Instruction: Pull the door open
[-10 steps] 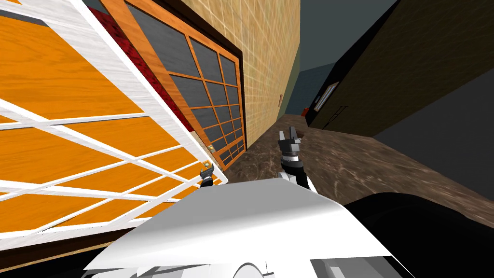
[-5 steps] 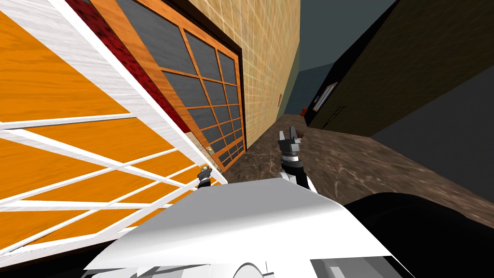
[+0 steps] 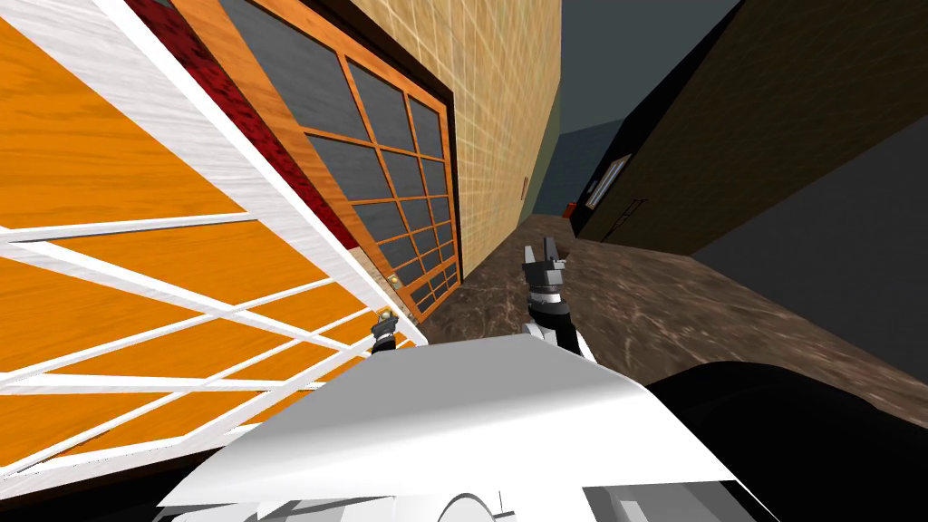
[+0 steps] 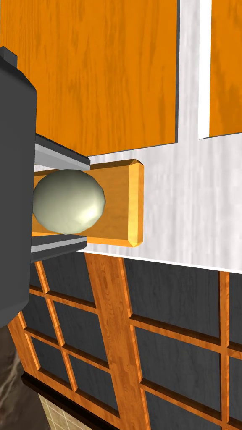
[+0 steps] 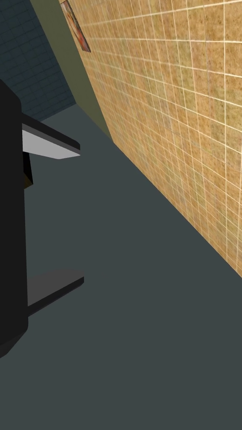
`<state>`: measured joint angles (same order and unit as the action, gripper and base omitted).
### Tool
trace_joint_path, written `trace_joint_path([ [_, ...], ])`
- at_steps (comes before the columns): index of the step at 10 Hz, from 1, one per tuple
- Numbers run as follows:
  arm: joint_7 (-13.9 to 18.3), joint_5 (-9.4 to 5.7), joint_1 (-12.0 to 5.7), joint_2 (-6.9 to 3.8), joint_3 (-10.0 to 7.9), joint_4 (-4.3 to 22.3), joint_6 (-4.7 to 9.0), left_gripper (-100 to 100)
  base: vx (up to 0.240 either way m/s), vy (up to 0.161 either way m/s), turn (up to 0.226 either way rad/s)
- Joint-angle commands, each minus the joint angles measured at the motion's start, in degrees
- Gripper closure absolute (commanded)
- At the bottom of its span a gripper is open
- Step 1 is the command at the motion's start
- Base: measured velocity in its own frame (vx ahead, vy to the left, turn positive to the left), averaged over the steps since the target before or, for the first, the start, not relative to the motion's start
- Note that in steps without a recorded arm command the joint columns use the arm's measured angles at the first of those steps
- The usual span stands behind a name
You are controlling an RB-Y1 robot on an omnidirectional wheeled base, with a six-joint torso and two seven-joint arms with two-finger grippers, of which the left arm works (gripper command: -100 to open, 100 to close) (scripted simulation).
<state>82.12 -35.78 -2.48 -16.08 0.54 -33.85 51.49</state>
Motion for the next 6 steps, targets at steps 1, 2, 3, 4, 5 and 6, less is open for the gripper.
trace_joint_path([
  [1, 0.8, 0.46, 0.29, -0.07, 0.91, -0.5, -0.26, 100, -0.193, 0.011, -0.084],
  [2, 1.3, 0.77, 0.38, -0.26, 1.50, -0.8, -0.33, 100, -0.207, -0.011, -0.066],
  [3, 2.2, 1.27, 0.52, -0.56, 2.45, -1.1, -0.44, 100, -0.220, -0.012, -0.082],
  [4, 2.8, 1.62, 0.62, -0.77, 3.11, -1.4, -0.51, 100, -0.263, 0.011, -0.074],
  [5, 3.4, 1.96, 0.71, -0.97, 3.76, -1.7, -0.59, 100, -0.237, -0.005, -0.077],
  [6, 3.9, 2.29, 0.80, -1.17, 4.38, -1.9, -0.66, 100, -0.218, 0.023, -0.057],
])
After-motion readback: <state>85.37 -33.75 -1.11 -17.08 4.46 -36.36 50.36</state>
